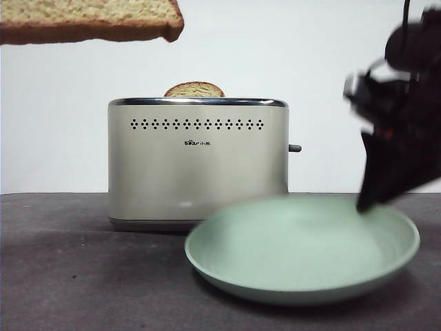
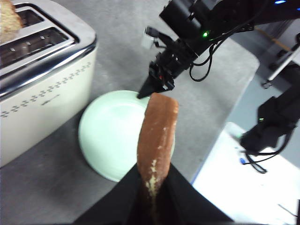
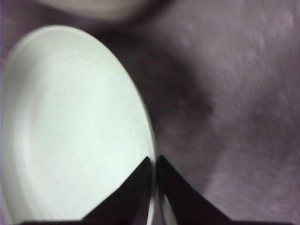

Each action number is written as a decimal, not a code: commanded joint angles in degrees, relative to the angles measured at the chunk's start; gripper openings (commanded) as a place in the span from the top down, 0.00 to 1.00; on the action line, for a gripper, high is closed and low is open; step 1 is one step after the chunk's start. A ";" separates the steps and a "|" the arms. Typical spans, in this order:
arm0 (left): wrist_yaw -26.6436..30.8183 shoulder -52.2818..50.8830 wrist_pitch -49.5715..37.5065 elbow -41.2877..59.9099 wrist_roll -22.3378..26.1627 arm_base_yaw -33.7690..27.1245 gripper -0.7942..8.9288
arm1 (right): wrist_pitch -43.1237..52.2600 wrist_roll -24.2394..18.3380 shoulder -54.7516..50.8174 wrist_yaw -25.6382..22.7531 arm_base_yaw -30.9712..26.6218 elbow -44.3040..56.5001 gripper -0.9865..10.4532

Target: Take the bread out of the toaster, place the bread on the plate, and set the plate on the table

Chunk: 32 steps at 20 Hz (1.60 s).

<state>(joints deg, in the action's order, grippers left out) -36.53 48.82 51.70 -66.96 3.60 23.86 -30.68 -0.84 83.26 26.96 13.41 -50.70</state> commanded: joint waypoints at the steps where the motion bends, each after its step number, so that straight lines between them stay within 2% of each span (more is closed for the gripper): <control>1: -3.37 0.83 -2.27 -0.79 -2.51 0.17 0.91 | -0.07 3.13 -3.93 2.73 1.79 -0.72 0.91; 7: -10.62 3.61 -8.44 -0.76 -6.08 0.35 0.91 | -1.51 5.86 -12.24 3.30 5.11 -0.74 0.91; 11: -11.78 7.78 -8.66 -0.76 -6.08 1.36 0.91 | -1.51 7.80 -15.69 3.21 7.67 -0.74 0.91; 15: -13.68 16.63 -10.99 -0.76 -6.03 4.72 0.91 | -1.49 8.81 -17.18 2.93 10.43 -0.74 0.91; 19: -13.66 25.66 -13.00 -0.79 -5.92 8.09 0.91 | -0.87 9.33 -17.16 2.75 11.67 -0.74 0.91; 23: -13.62 32.52 -14.32 -0.79 -5.79 8.70 0.91 | -0.92 9.42 -17.16 2.64 11.98 -0.74 0.91; 25: -12.72 34.38 -14.40 -0.79 -5.77 8.68 0.85 | -0.92 9.42 -17.16 2.62 11.98 -0.74 0.91; 28: -10.29 35.10 -14.10 -0.81 -5.70 8.70 0.65 | -0.92 9.38 -17.16 2.64 11.98 -0.74 0.91; 32: -9.92 35.08 -13.97 -1.14 -5.53 8.85 0.61 | -0.96 9.22 -17.16 2.62 11.98 -0.74 0.91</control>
<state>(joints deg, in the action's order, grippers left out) -46.41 83.09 37.93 -66.98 -2.42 32.16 -32.36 7.57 65.56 29.17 25.08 -50.70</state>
